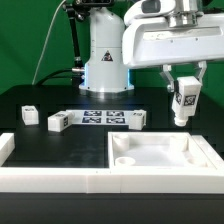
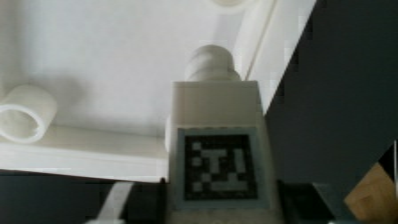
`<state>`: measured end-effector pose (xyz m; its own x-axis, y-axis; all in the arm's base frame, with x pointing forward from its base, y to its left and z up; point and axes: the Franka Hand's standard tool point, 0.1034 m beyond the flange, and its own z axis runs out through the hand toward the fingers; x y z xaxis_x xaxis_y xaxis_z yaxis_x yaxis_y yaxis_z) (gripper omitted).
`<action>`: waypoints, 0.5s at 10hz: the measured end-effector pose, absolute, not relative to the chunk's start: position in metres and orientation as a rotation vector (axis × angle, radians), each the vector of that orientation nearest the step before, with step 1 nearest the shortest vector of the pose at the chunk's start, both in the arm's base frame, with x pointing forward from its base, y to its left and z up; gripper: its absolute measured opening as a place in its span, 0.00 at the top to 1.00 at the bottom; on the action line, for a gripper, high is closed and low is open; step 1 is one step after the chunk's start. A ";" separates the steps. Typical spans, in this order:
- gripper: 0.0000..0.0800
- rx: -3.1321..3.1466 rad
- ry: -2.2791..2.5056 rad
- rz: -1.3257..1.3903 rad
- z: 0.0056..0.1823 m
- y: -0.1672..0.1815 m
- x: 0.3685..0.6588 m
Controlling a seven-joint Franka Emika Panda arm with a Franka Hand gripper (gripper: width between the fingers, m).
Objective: Assemble one leg
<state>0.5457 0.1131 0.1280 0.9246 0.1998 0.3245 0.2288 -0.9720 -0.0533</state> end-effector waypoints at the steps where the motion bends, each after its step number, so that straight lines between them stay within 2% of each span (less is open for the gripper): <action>1: 0.64 -2.993 -0.335 -0.489 0.128 0.114 0.545; 3: 0.64 -2.993 -0.334 -0.488 0.127 0.113 0.545; 5: 0.64 -2.993 -0.374 -0.504 0.133 0.107 0.566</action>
Offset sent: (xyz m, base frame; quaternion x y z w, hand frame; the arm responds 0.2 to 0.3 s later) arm 0.0357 -0.0112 0.0033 -0.0227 0.0151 -0.0531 0.9982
